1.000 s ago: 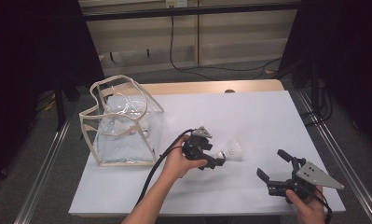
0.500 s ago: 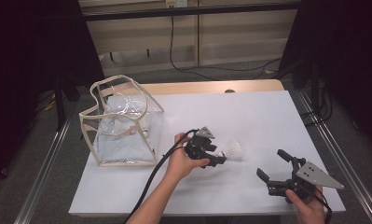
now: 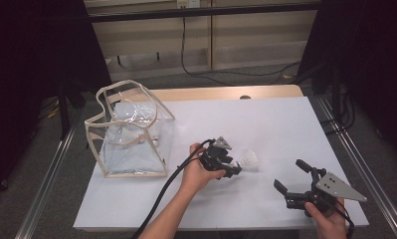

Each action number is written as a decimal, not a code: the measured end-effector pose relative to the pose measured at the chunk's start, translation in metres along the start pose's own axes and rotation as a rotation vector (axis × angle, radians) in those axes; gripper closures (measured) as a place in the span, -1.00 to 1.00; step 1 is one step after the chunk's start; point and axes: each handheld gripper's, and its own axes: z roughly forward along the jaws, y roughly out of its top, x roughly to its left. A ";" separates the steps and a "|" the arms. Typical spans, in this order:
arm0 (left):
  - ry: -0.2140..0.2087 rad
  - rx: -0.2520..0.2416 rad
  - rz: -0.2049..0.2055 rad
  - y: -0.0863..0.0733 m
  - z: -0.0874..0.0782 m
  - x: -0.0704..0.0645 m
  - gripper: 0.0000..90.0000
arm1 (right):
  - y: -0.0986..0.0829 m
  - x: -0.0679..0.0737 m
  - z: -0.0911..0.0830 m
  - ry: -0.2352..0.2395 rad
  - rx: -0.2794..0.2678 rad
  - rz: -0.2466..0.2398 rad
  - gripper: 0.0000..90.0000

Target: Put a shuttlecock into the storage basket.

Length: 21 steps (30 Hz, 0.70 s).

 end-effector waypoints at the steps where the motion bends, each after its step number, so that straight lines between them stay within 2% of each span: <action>1: 0.006 0.003 0.004 0.000 0.001 0.000 0.05 | 0.000 0.000 0.000 0.000 0.001 0.002 -0.97; 8: 0.009 0.006 0.011 -0.001 0.009 0.002 0.11 | 0.000 0.000 0.000 0.001 0.000 -0.001 -0.97; 11: 0.014 0.012 0.026 -0.001 0.012 0.000 0.13 | 0.000 0.000 0.000 0.001 0.000 0.001 -0.97; 13: 0.000 0.006 0.030 0.000 0.013 0.000 0.21 | 0.000 0.000 -0.001 0.000 -0.001 0.000 -0.97; 16: 0.024 0.024 0.069 0.001 0.014 -0.003 0.36 | 0.000 -0.001 0.000 0.000 0.000 0.001 -0.97; 17: 0.016 0.022 0.060 0.001 0.014 -0.003 0.43 | 0.000 -0.001 0.000 0.000 -0.001 -0.001 -0.97; 20: 0.023 0.039 0.045 0.001 0.011 -0.003 0.45 | 0.000 -0.001 -0.001 -0.001 -0.002 -0.001 -0.97; 21: 0.013 0.034 0.028 0.001 0.010 -0.003 0.45 | 0.000 -0.001 -0.001 -0.002 -0.001 0.000 -0.97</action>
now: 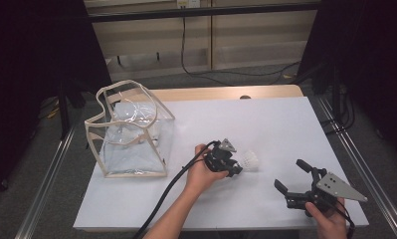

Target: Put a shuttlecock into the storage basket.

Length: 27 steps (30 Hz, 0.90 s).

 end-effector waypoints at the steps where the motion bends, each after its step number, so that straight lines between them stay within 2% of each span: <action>1: -0.015 -0.003 -0.013 0.000 -0.001 0.000 0.45 | 0.000 0.000 0.000 0.000 0.000 0.000 -0.97; 7: -0.065 -0.013 -0.073 -0.001 -0.009 0.000 0.45 | 0.000 0.000 0.000 0.000 -0.002 -0.003 -0.97; 14: -0.084 -0.014 -0.114 -0.002 -0.018 0.000 0.45 | 0.000 0.000 0.000 0.000 -0.001 -0.001 -0.97; 22: -0.100 0.003 -0.136 -0.003 -0.032 0.002 0.45 | 0.000 0.000 0.000 -0.001 -0.001 -0.001 -0.97; 26: -0.088 0.013 -0.132 -0.003 -0.038 0.002 0.45 | 0.000 0.001 0.000 0.001 0.000 -0.002 -0.97; 27: -0.098 0.010 -0.136 -0.003 -0.039 0.002 0.45 | 0.000 0.001 0.000 0.000 0.000 -0.004 -0.97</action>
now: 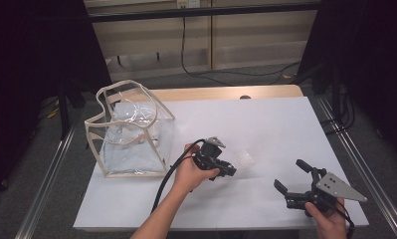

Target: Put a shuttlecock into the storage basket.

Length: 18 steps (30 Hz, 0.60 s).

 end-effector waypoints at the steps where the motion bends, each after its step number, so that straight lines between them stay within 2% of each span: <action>1: -0.007 0.001 -0.004 0.000 -0.001 0.000 0.45 | 0.000 0.000 0.000 -0.001 -0.001 0.001 -0.97; 7: -0.009 0.001 -0.010 0.000 -0.009 0.001 0.45 | 0.000 0.000 0.000 -0.002 -0.002 0.002 -0.97; 18: 0.007 0.005 -0.046 0.002 -0.027 0.006 0.45 | 0.000 0.000 0.000 -0.001 0.000 0.003 -0.97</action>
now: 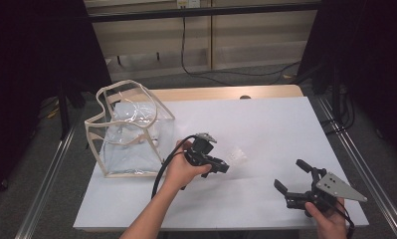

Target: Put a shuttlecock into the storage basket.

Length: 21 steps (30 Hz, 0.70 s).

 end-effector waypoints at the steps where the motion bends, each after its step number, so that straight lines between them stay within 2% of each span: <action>1: 0.005 0.006 0.002 0.001 -0.002 0.000 0.45 | 0.000 0.000 0.000 0.000 -0.001 0.000 -0.97; 3: 0.017 0.010 0.000 0.001 -0.004 0.000 0.45 | 0.000 0.000 0.000 0.001 -0.001 0.000 -0.97; 4: 0.006 0.006 -0.004 0.001 -0.005 0.000 0.45 | 0.000 0.000 0.000 0.000 -0.001 0.000 -0.97; 8: 0.011 0.020 -0.007 0.002 -0.008 0.001 0.45 | 0.000 0.000 0.000 0.001 0.000 0.002 -0.97; 12: 0.028 0.023 -0.014 0.003 -0.011 0.000 0.45 | 0.000 0.000 0.000 0.002 -0.001 0.001 -0.97; 15: 0.018 0.024 -0.019 0.004 -0.013 0.001 0.45 | 0.000 0.000 0.000 0.002 -0.001 0.001 -0.97; 17: 0.033 0.033 -0.019 0.004 -0.015 0.001 0.45 | 0.000 0.000 0.000 0.001 0.000 0.001 -0.97; 21: 0.026 0.035 -0.028 0.005 -0.019 0.002 0.45 | 0.000 0.000 0.001 0.002 -0.001 0.000 -0.97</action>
